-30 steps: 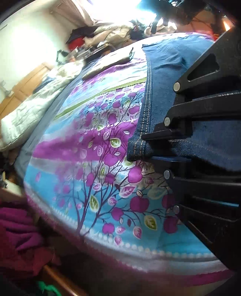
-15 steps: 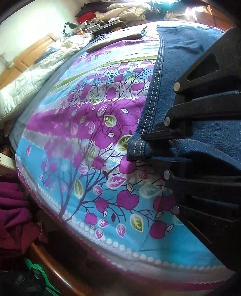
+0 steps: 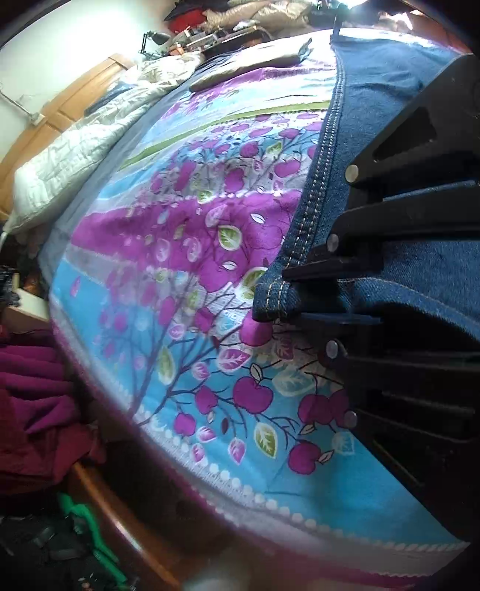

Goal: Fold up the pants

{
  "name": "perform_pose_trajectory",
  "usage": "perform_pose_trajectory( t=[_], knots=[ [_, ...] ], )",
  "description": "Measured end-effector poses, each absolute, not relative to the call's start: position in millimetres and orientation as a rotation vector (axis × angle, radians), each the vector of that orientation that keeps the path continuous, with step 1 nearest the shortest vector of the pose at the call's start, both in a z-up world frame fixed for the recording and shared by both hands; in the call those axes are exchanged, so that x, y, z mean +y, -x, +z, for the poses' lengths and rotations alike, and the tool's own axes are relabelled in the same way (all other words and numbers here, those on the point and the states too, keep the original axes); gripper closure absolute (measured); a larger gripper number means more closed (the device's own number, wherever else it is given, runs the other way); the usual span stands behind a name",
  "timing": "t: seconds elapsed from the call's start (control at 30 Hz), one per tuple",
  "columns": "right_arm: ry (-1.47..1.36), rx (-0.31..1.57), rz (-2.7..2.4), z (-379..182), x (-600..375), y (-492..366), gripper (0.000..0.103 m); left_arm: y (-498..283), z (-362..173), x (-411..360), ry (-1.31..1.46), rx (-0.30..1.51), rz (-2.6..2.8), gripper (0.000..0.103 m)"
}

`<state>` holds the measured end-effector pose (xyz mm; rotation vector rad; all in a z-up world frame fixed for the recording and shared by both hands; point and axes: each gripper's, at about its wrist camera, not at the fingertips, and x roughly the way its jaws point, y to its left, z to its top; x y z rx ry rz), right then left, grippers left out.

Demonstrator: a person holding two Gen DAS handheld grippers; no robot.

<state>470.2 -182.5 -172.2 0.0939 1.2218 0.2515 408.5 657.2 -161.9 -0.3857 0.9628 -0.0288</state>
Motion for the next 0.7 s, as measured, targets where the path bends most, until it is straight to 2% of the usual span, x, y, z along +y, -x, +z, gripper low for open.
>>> perform_pose_trajectory(
  t=[0.23, 0.4, 0.57, 0.7],
  knots=[
    [-0.139, 0.972, 0.36, -94.4, -189.9, -390.4, 0.081, -360.1, -105.9, 655.0, 0.442, 0.72, -0.026, 0.088],
    [-0.122, 0.89, 0.426, -48.6, -191.9, -286.8, 0.082, -297.7, -64.2, 662.9, 0.502, 0.603, -0.019, 0.088],
    [-0.137, 0.874, 0.449, -49.2, -203.0, -168.9, 0.082, -222.9, -52.5, 671.9, 0.588, 0.551, 0.001, 0.088],
    [-0.172, 0.919, 0.455, -82.3, -206.6, -94.3, 0.082, -180.4, -66.3, 675.9, 0.647, 0.56, 0.016, 0.088]
  ],
)
